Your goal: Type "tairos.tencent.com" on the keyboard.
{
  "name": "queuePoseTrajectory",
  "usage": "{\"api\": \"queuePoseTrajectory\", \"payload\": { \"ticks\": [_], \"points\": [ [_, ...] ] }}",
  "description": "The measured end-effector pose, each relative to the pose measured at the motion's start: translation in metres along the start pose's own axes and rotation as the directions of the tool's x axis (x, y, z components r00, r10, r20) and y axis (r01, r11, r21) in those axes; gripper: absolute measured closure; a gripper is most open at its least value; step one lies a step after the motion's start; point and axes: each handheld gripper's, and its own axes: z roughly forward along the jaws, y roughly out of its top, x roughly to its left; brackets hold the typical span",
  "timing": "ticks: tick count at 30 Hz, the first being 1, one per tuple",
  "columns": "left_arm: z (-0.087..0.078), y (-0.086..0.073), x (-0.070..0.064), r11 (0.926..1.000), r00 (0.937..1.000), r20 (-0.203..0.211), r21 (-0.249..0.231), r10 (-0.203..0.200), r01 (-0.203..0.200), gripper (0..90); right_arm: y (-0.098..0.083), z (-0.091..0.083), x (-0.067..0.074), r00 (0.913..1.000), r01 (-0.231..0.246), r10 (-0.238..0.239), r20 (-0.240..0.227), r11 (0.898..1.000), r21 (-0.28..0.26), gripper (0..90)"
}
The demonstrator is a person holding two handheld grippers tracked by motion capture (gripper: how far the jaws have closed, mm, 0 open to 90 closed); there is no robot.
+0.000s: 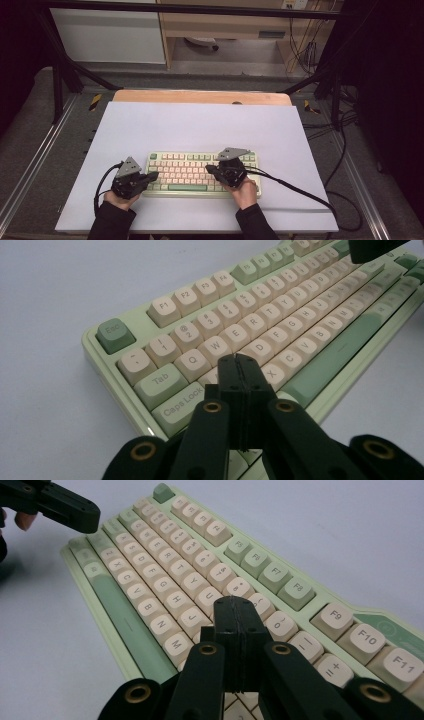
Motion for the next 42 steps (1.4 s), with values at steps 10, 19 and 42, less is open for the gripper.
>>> {"api": "queuePoseTrajectory", "payload": {
  "ticks": [10,19,42],
  "points": [
    [0.000,0.000,0.000,1.0000,1.0000,0.002,-0.005,-0.001,0.001,90.0,0.000,0.000,0.009,0.9984,-0.012,0.011,-0.055,1.000,-0.014,90.0],
    [0.000,0.001,0.001,1.0000,1.0000,0.007,-0.004,-0.005,0.005,90.0,-0.004,0.012,0.019,0.9968,0.001,0.000,-0.080,1.000,0.013,90.0],
    [0.001,0.000,0.000,1.0000,1.0000,0.007,-0.003,0.001,-0.001,90.0,-0.014,0.024,0.022,0.9968,0.018,-0.014,-0.079,0.999,0.050,90.0]
  ]
}}
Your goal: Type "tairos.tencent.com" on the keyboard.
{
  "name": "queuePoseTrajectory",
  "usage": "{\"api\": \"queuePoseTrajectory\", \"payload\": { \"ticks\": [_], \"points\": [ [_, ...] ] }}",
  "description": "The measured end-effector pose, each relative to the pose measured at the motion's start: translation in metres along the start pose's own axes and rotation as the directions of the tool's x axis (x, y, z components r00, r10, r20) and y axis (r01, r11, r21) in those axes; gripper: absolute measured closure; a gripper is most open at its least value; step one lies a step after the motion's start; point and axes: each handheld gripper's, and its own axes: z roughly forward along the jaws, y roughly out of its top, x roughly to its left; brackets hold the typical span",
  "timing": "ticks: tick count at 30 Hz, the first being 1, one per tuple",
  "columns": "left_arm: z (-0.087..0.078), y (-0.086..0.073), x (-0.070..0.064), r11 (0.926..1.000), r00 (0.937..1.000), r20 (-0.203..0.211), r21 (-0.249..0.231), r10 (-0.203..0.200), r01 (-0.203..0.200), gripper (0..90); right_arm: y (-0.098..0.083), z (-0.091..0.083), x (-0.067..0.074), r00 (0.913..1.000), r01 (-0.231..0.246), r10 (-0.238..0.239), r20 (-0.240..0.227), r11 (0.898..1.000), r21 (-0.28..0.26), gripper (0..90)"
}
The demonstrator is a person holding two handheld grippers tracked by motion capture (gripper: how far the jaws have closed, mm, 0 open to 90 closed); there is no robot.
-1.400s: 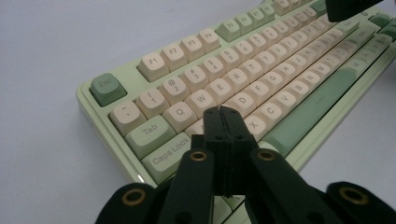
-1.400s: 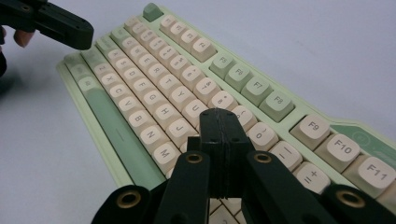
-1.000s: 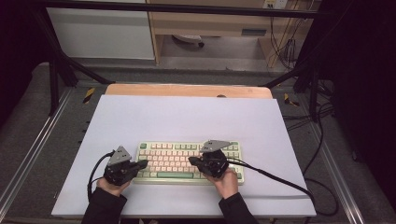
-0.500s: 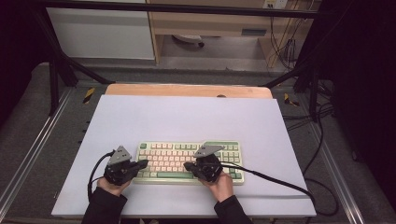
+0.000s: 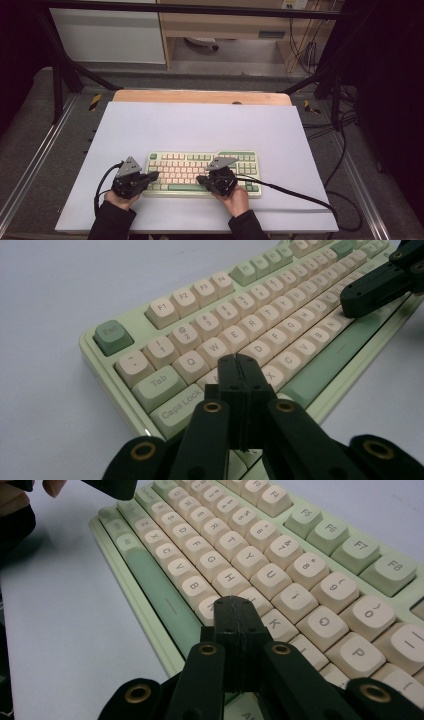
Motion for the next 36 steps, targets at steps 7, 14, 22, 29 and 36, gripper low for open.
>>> {"api": "queuePoseTrajectory", "payload": {
  "ticks": [7,14,22,29,36],
  "points": [
    [-0.001,0.000,0.000,1.0000,1.0000,0.001,-0.005,0.001,-0.001,90.0,0.000,-0.001,0.000,1.0000,-0.003,0.003,0.004,1.000,-0.001,90.0],
    [-0.003,0.001,-0.001,0.9998,0.9999,0.012,-0.019,-0.005,0.005,89.0,0.008,-0.019,-0.004,0.9994,-0.004,0.006,0.033,0.998,-0.056,84.5],
    [-0.003,0.001,0.002,0.9995,0.9999,0.006,-0.030,-0.011,0.011,64.5,0.002,-0.051,-0.028,0.9956,-0.074,0.081,0.048,0.990,-0.121,67.0],
    [-0.004,-0.002,0.005,0.9999,0.9997,-0.022,-0.010,-0.004,0.004,38.2,-0.015,-0.079,-0.049,0.9893,-0.101,0.115,0.090,0.985,-0.142,41.8],
    [-0.008,-0.006,0.011,0.9998,0.9998,-0.018,0.018,-0.006,0.007,17.4,-0.036,-0.098,-0.068,0.9861,-0.102,0.122,0.113,0.981,-0.165,21.1]
  ]
}}
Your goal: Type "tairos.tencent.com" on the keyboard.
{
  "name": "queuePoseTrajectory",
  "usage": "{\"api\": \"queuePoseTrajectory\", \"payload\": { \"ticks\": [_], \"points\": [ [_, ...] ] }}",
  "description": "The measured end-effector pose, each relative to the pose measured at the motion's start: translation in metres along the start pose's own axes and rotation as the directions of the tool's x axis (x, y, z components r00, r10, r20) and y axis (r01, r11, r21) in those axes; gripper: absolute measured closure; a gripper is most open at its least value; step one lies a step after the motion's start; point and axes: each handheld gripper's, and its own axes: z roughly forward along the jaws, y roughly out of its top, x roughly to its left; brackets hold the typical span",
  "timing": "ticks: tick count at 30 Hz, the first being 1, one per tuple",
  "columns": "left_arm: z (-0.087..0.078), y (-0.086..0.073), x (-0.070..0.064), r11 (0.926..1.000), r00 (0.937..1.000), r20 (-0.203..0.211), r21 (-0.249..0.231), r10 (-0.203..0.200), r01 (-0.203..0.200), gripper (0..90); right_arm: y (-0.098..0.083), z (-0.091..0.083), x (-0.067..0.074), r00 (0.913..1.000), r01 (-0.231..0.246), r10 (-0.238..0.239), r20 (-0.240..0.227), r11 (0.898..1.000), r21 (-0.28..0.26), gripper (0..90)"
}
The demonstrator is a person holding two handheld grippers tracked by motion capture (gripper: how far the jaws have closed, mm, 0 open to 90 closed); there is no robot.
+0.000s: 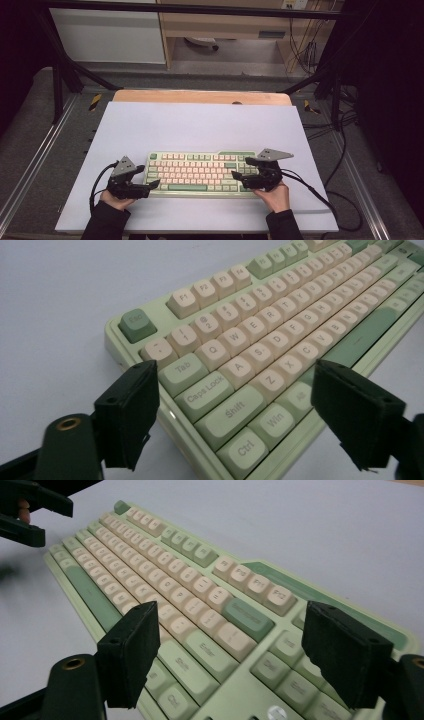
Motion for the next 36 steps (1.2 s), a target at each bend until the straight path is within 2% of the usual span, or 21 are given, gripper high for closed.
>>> {"api": "queuePoseTrajectory", "payload": {
  "ticks": [4,7,12,14,17,22,25,36],
  "points": [
    [-0.004,-0.005,0.002,0.9998,0.9998,0.003,-0.003,0.018,-0.018,11.4,-0.008,-0.009,-0.007,0.9992,0.018,-0.018,0.035,1.000,-0.012,10.8],
    [-0.007,-0.009,0.005,0.9995,0.9995,0.000,-0.003,0.033,-0.033,8.8,-0.015,-0.015,-0.012,0.9980,0.018,-0.018,0.060,1.000,0.004,5.8],
    [-0.013,-0.019,0.010,0.9993,0.9993,-0.002,0.000,0.038,-0.038,7.1,-0.029,-0.023,-0.020,0.9981,-0.012,0.010,0.061,1.000,0.024,1.9],
    [-0.015,-0.023,0.012,0.9992,0.9992,-0.004,0.002,0.041,-0.041,7.0,-0.035,-0.026,-0.023,0.9985,-0.009,0.008,0.054,0.999,0.033,0.5],
    [-0.017,-0.029,0.015,0.9993,0.9993,-0.003,0.004,0.038,-0.038,6.7,-0.042,-0.031,-0.026,0.9983,-0.015,0.013,0.056,0.999,0.049,0.5],
    [-0.018,-0.034,0.018,0.9994,0.9995,-0.007,0.010,0.032,-0.032,6.7,-0.055,-0.040,-0.033,0.9983,-0.043,0.042,0.041,0.999,0.020,0.5],
    [-0.018,-0.035,0.019,0.9996,0.9996,-0.008,0.009,0.027,-0.027,6.7,-0.059,-0.043,-0.036,0.9979,-0.045,0.043,0.047,0.998,0.032,0.4],
    [-0.017,-0.036,0.019,0.9994,0.9995,-0.004,0.017,0.031,-0.030,7.1,-0.063,-0.043,-0.037,0.9983,-0.043,0.041,0.040,0.998,0.040,0.4]
  ]
}}
